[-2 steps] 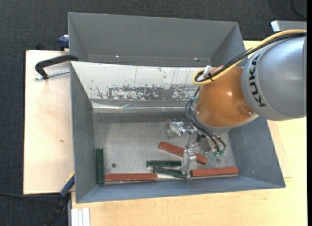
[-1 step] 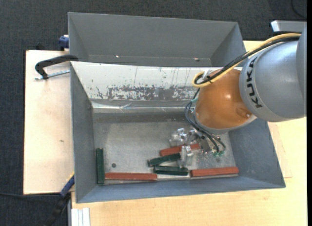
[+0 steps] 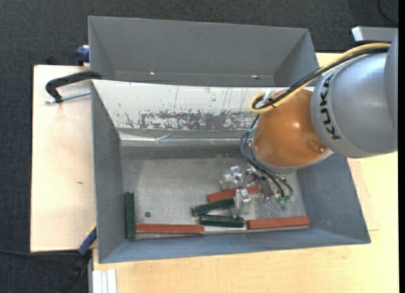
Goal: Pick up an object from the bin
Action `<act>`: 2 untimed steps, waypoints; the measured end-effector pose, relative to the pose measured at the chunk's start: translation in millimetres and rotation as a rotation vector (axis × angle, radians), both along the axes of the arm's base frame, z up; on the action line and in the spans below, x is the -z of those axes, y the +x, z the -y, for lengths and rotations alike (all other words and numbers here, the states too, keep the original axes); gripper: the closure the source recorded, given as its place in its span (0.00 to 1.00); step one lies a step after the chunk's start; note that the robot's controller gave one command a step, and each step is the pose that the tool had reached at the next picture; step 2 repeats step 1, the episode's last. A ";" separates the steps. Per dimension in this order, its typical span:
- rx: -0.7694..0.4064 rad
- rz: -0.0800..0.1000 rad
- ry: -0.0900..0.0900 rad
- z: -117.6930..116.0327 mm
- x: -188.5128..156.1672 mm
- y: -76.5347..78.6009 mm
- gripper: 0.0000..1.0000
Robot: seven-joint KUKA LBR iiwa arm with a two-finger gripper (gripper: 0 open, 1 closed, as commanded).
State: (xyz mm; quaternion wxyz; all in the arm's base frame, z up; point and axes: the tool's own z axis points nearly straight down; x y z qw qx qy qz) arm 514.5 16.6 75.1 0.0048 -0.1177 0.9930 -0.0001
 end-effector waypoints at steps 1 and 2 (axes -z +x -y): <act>-0.021 -0.004 0.000 -27.2 -186.1 10.3 1.00; -0.021 -0.004 0.000 -27.2 -186.1 10.3 1.00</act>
Offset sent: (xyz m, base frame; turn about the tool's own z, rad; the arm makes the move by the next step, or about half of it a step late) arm 0.0000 0.0000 0.0000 0.0000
